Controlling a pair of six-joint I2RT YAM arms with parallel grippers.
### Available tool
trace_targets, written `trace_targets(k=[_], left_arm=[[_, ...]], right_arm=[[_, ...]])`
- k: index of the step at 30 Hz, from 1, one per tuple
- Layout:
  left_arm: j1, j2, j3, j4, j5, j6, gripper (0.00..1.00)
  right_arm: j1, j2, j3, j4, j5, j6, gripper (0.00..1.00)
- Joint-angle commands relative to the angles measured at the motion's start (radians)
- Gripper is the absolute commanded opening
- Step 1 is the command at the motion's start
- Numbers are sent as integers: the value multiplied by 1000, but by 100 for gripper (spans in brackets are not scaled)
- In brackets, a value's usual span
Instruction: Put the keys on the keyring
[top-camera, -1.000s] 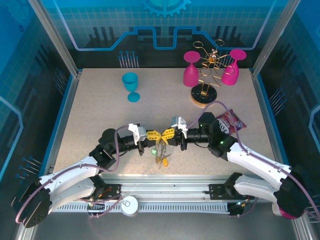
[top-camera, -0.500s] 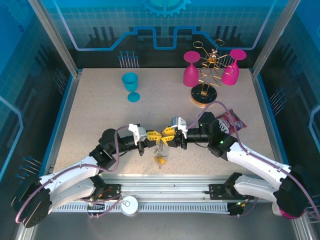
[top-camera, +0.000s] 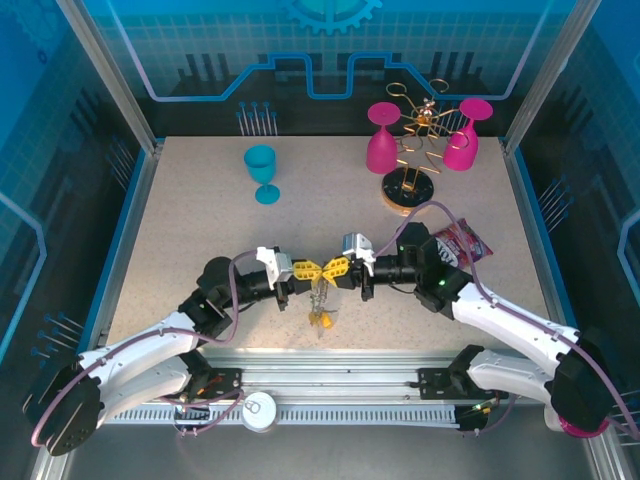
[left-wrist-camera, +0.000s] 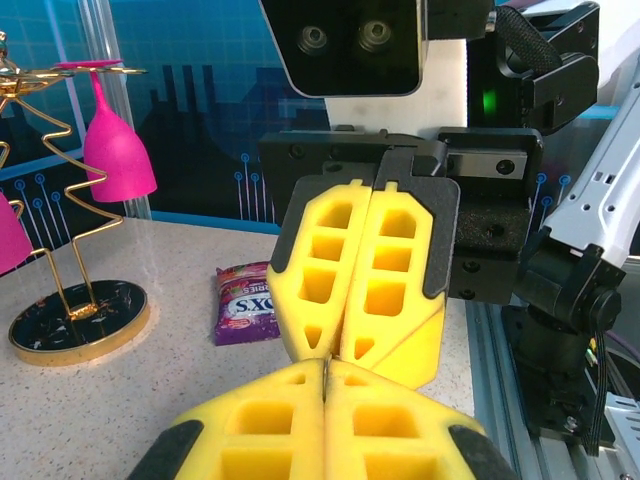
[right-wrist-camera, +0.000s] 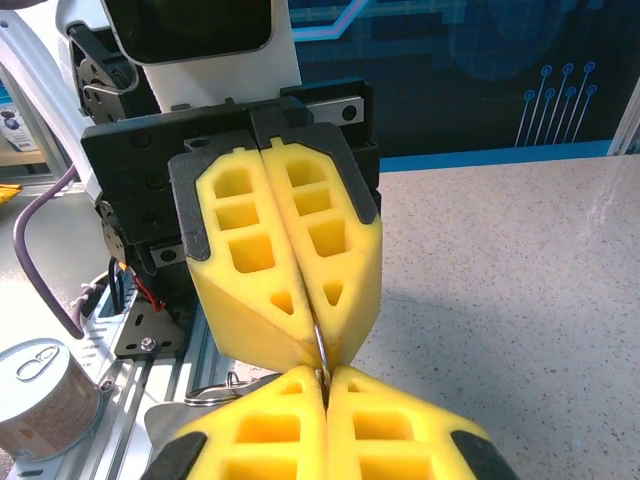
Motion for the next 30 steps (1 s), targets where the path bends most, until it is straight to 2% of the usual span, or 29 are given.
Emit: trace_targets(k=[1, 2, 3, 6, 7, 15, 18, 22, 30], left_arm=[[-12, -13, 25, 31, -16, -2, 0], [-12, -20, 29, -12, -32, 19, 0], [-12, -32, 41, -72, -53, 47, 7], [-12, -67, 80, -259, -105, 130, 38], [-12, -80, 91, -310, -117, 152, 40], [-12, -136, 187, -654, -163, 358, 39], [-11, -118, 227, -724, -155, 405, 38], [-10, -80, 261, -745, -114, 418, 38], [-9, -6, 274, -663, -89, 386, 35]], right_arm=[[5, 3, 32, -23, 16, -38, 0], [5, 1, 43, -50, 28, -49, 0], [3, -2, 56, -84, 36, -63, 0], [-1, -4, 84, -166, 47, -101, 0], [-4, -4, 92, -190, 53, -113, 0], [-5, 19, 167, -338, 84, -190, 0], [5, 29, 205, -393, 106, -224, 0], [19, 42, 251, -439, 125, -248, 0], [62, 74, 296, -493, 158, -290, 0]])
